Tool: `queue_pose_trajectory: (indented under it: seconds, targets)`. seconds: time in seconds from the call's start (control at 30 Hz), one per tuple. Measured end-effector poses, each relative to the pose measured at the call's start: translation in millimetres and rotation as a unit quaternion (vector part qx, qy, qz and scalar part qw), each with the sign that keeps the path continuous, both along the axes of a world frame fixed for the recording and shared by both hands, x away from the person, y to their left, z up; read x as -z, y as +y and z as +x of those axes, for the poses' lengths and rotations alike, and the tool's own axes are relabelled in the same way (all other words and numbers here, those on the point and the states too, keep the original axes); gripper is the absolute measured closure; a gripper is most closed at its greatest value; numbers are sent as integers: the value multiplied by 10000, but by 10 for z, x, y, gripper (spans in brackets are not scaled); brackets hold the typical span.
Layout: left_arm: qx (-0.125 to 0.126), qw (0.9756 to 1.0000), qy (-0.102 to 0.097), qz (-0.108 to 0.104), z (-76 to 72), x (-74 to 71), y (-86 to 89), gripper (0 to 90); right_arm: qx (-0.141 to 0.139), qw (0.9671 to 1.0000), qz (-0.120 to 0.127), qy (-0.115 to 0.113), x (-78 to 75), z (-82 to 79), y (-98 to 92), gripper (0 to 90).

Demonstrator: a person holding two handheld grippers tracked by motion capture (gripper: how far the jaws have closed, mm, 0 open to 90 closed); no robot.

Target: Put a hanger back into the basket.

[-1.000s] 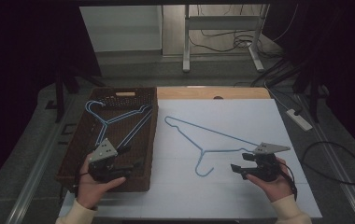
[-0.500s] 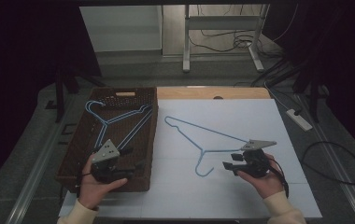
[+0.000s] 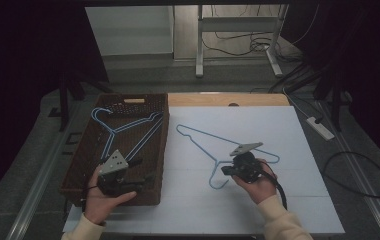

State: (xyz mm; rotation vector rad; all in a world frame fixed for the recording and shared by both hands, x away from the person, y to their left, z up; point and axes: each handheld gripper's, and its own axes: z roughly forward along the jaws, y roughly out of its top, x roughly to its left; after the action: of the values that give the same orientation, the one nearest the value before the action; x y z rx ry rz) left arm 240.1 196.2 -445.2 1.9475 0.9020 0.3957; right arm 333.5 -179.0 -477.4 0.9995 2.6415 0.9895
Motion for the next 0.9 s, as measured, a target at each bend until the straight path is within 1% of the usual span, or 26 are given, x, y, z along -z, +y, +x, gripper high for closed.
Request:
queue_pose_trajectory:
  seconds: [0.07, 0.1, 0.13, 0.23, 0.27, 0.37, 0.4, 0.5, 0.67, 0.77, 0.9]
  targets:
    - [-1, 10000, -3, -5, -1, 0, 3, 332, -165, 9997, -166, 54, 65, 54, 195, 900]
    - [-1, 10000, -2, -4, -1, 0, 3, 332, -199, 9996, -199, 76, 89, 73, 251, 900]
    - [-1, 10000, -2, -4, -1, 0, 3, 332, -199, 9996, -199, 76, 89, 73, 251, 900]
    - [1, 10000, -9, 2, -2, 1, -3, 332, -222, 9992, -286, 189, 164, 135, 377, 900]
    - [15, 10000, -10, 6, -4, -2, -7, 332, -205, 9988, -360, 248, 212, 165, 435, 900]
    - [16, 10000, -11, 7, -7, -1, -12, 332, -230, 9984, -411, 314, 251, 175, 479, 900]
    - [19, 10000, -8, 13, -7, 2, -17, 332, -285, 9977, -505, 338, 293, 169, 520, 900]
    - [20, 10000, -7, 22, -6, 5, -23, 332, -332, 9968, -634, 369, 337, 151, 556, 900]
    - [38, 10000, 4, 36, -5, 6, -33, 332, -312, 9965, -683, 357, 341, 141, 565, 900]
    - [43, 10000, -3, 33, -9, 4, -38, 332, -267, 9963, -729, 378, 334, 127, 547, 900]
    - [42, 10000, 2, 42, -10, 7, -39, 331, -241, 9953, -862, 358, 319, 71, 499, 900]
